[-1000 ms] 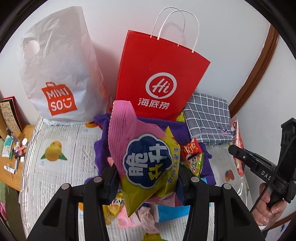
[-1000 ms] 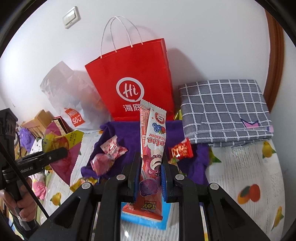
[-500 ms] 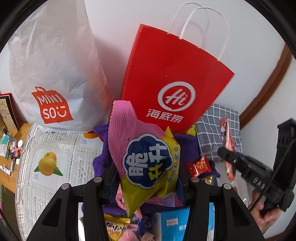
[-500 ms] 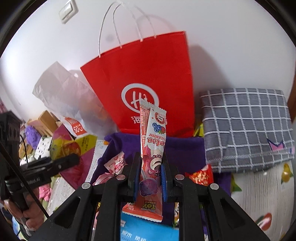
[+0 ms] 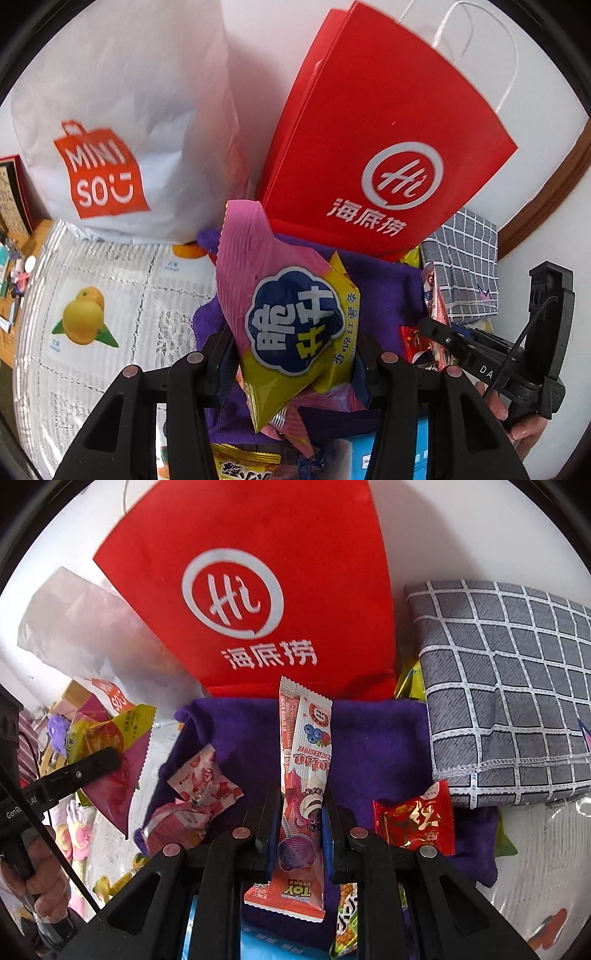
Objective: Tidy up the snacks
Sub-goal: 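Carry the candy stick and pink-yellow chip bag over the purple towel, then lower both items onto the purple towel and open both grippers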
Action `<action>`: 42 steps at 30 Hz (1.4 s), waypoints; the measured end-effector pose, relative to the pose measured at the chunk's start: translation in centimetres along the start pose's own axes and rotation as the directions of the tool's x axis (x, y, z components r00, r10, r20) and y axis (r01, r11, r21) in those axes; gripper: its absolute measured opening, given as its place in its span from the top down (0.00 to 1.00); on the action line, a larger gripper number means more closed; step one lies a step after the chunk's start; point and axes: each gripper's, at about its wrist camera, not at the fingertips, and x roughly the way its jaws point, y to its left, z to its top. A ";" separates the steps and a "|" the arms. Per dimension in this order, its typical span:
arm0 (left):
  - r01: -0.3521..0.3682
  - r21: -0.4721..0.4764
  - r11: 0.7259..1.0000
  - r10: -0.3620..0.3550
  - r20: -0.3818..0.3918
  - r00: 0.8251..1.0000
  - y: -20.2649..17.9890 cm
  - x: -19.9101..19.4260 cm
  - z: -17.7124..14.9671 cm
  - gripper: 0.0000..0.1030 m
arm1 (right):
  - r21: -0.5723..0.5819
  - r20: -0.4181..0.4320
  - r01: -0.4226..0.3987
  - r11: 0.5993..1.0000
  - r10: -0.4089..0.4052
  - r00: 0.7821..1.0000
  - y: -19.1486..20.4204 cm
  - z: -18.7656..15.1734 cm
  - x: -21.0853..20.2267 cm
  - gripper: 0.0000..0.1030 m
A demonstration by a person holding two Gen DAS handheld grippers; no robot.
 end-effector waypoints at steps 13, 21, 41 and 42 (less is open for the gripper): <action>0.018 -0.008 1.000 -0.018 -0.033 0.999 0.4 1.2 -0.2 0.54 | 0.007 -0.071 0.066 0.998 -0.066 0.995 -1.1 -0.4 3.8 0.81; 0.023 0.012 1.000 -0.022 -0.067 0.997 -0.7 2.8 -0.9 0.54 | -0.010 -0.109 0.106 0.994 -0.106 0.988 -0.4 -0.5 5.8 0.78; 0.071 -0.009 0.997 -0.071 -0.109 0.991 -1.1 6.8 -1.9 0.54 | -0.043 0.008 0.104 0.994 -0.104 0.995 1.0 0.3 0.6 0.58; 0.073 -0.009 0.997 -0.073 -0.106 0.992 -1.1 7.0 -1.9 0.54 | -0.044 0.016 0.103 0.994 -0.102 0.995 0.9 0.3 0.1 0.58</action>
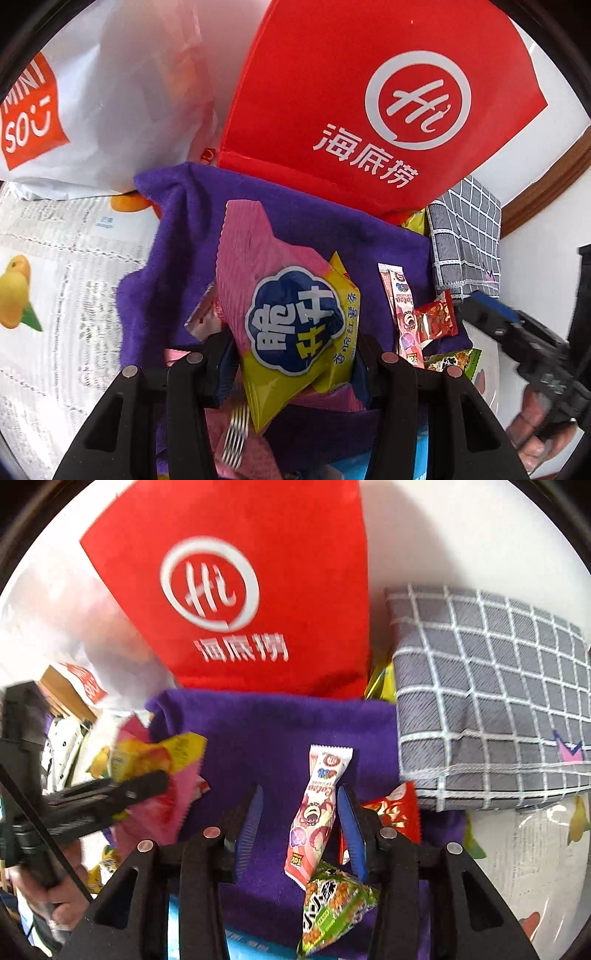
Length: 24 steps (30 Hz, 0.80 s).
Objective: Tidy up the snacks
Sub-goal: 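Lower both items onto the purple towel and open both grippers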
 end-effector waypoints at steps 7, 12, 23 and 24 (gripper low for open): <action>-0.002 0.013 1.000 0.002 0.005 1.000 -0.1 0.5 0.1 0.47 | -0.017 0.059 -0.003 1.000 0.004 0.998 0.1 0.1 -2.4 0.54; 0.013 0.014 1.000 -0.013 0.016 1.000 -0.5 -0.4 0.3 0.28 | -0.017 0.041 -0.006 1.000 0.006 0.999 0.0 -0.1 -2.4 0.54; -0.061 0.071 0.996 0.056 0.070 0.996 -1.1 -6.5 -1.5 0.25 | -0.030 0.128 -0.023 0.999 0.027 0.991 2.8 -2.0 -7.0 0.49; -0.069 0.075 0.995 0.063 0.079 0.995 -1.0 -7.4 -2.0 0.25 | -0.026 0.129 -0.038 0.999 0.041 0.991 3.1 -2.4 -7.3 0.49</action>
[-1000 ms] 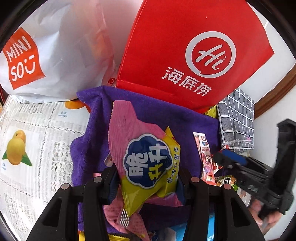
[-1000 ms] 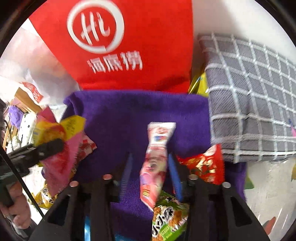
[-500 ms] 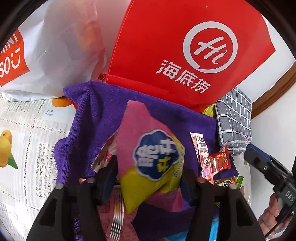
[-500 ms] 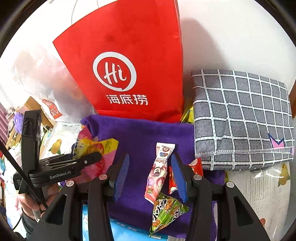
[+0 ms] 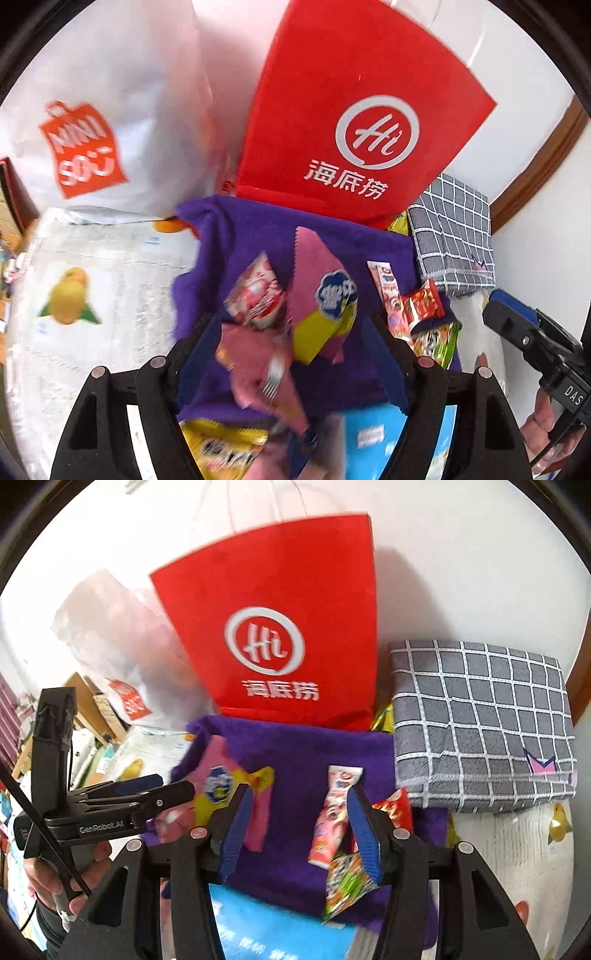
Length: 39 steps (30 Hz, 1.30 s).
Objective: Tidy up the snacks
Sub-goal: 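Move the right gripper to the pink-white pastry packet on the bed and grasp it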
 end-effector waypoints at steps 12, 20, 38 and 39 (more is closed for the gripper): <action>-0.051 -0.031 0.998 0.051 -0.010 0.999 3.5 -6.9 -6.4 0.25 | 0.019 -0.033 -0.075 0.997 0.076 0.997 5.4 -8.0 -4.6 0.63; -0.039 -0.052 0.998 0.038 -0.024 0.999 5.5 -8.2 -11.5 0.25 | 0.030 -0.057 -0.140 0.990 0.141 0.988 8.6 -14.0 -4.0 0.69; -0.031 -0.066 0.997 0.027 -0.046 0.999 8.2 -9.1 -17.2 0.25 | 0.086 -0.120 -0.127 0.988 0.137 0.983 10.6 -17.7 1.3 0.98; -0.029 -0.068 0.997 0.026 -0.045 0.999 8.2 -9.1 -17.3 0.25 | 0.086 -0.117 -0.134 0.987 0.143 0.983 10.6 -17.9 1.0 0.98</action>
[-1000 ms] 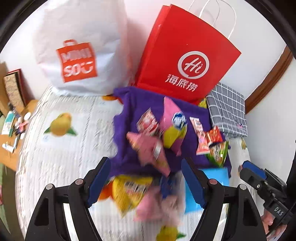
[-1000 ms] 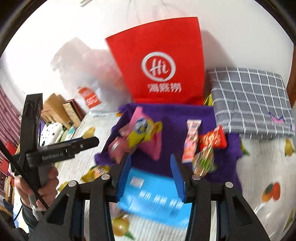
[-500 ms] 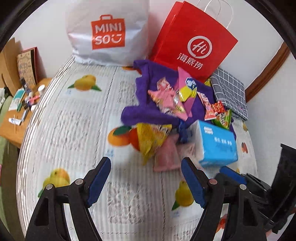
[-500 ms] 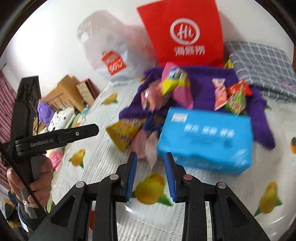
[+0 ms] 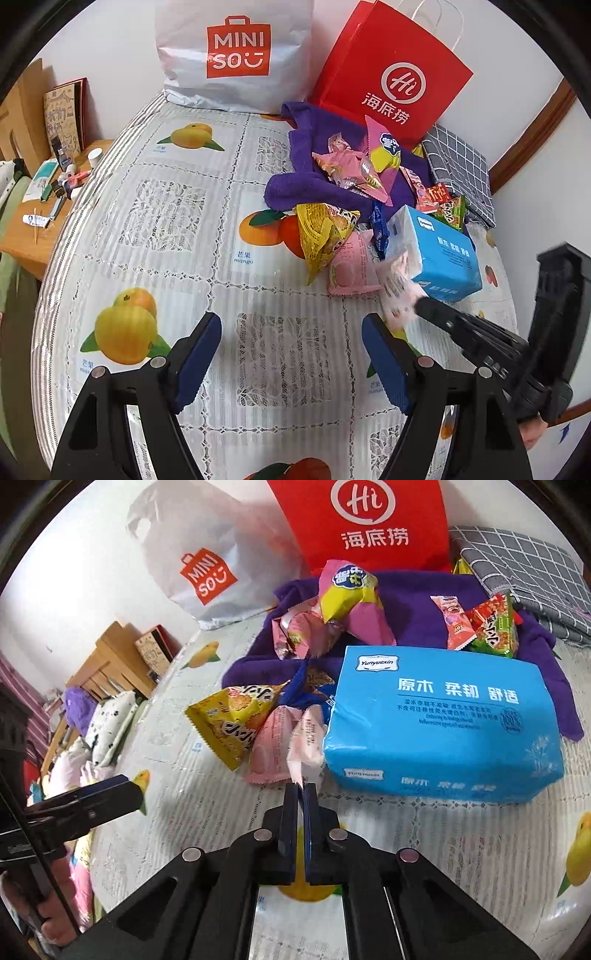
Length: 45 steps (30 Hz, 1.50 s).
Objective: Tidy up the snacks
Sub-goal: 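Move the right gripper to the pink-white pastry packet on the bed and grasp it, then grasp the yellow chip bag with the left gripper while right holds the pastry packet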
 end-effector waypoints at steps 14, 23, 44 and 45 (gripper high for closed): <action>0.027 0.008 1.000 -0.027 0.030 0.999 -1.8 1.1 -0.7 0.25 | 0.074 0.054 0.025 0.997 -0.029 0.998 -5.8 -6.9 -8.2 0.98; 0.011 0.036 0.999 -0.011 0.014 1.000 -3.2 2.6 -0.6 0.25 | 0.003 0.037 0.172 0.985 -0.172 0.984 -8.6 -9.3 -9.0 0.64; -0.055 0.054 0.997 0.050 0.081 0.995 -3.0 3.8 1.3 0.25 | -0.174 0.123 0.382 0.908 -0.365 0.923 -6.0 -8.6 -3.0 0.60; -0.061 0.059 0.996 0.056 0.084 0.995 -3.2 4.1 1.6 0.25 | -0.172 0.136 0.405 0.898 -0.386 0.913 -6.5 -8.5 -3.2 0.60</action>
